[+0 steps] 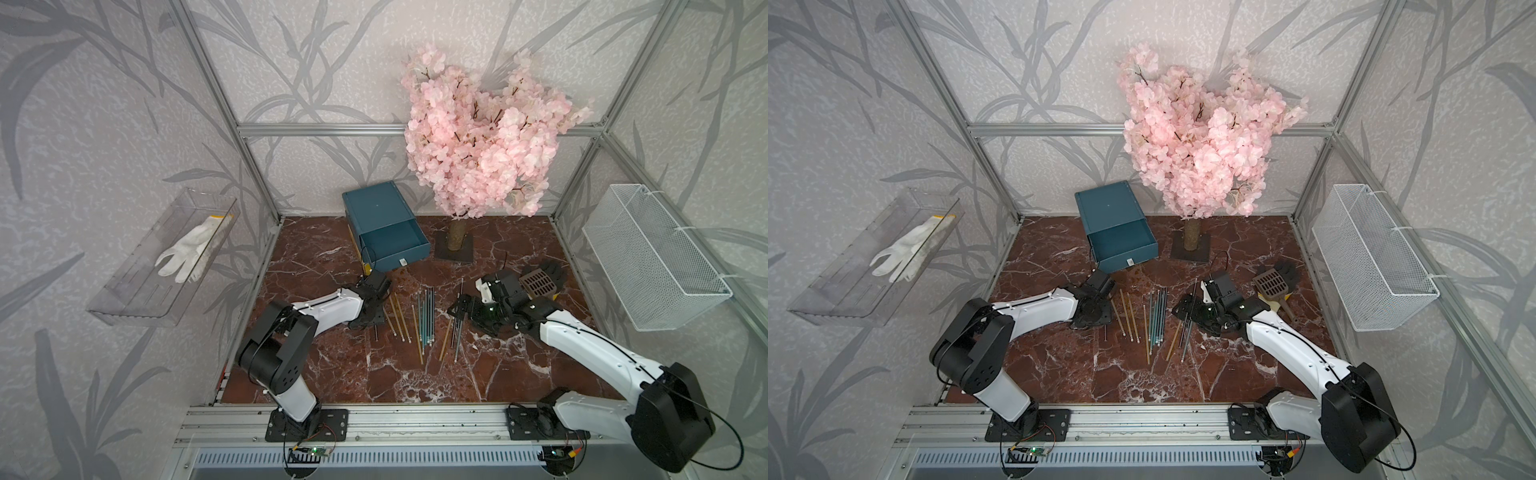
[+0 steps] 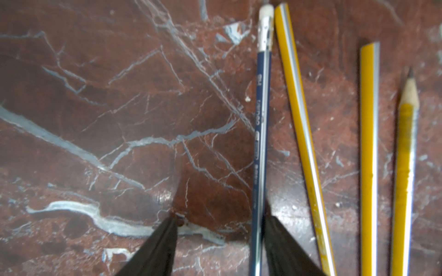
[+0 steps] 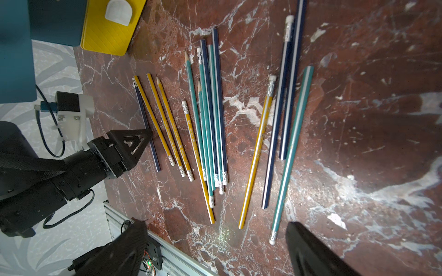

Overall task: Please place the pencils in the drawer according to their color
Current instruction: Pick up the pencil from the center of the board.

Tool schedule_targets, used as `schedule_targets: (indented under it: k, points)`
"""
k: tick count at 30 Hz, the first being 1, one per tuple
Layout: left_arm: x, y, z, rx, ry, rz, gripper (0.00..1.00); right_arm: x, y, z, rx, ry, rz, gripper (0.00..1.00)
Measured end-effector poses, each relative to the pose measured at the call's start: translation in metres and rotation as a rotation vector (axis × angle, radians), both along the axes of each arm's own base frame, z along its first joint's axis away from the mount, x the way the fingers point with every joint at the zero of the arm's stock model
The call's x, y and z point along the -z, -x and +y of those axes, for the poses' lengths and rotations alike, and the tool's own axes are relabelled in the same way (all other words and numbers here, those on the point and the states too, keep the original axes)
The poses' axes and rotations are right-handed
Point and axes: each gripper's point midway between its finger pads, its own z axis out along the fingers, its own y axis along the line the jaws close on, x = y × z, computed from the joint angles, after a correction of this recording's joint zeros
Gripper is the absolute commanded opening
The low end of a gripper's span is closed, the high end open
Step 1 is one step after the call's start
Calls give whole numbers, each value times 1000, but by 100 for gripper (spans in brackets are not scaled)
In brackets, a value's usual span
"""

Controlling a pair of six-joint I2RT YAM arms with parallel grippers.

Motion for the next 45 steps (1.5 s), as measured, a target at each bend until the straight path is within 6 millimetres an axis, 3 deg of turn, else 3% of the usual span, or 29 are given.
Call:
schedule_targets:
  k: [17, 24, 31, 41, 45]
  points:
    - [1, 1, 2, -7, -10, 9, 0, -5, -2, 1, 2, -3, -8, 94]
    - [0, 5, 3, -21, -3, 12, 0, -9, -4, 2, 1, -6, -15, 94]
    - [-7, 29, 18, -82, 1, 27, 0, -17, -7, 4, 0, -16, -30, 94]
    - [-64, 23, 42, -176, -34, -141, 0, -17, -7, 5, -1, -17, -29, 94]
    - [-96, 18, 58, -218, -76, -232, 0, -18, -7, 5, -2, -19, -30, 94]
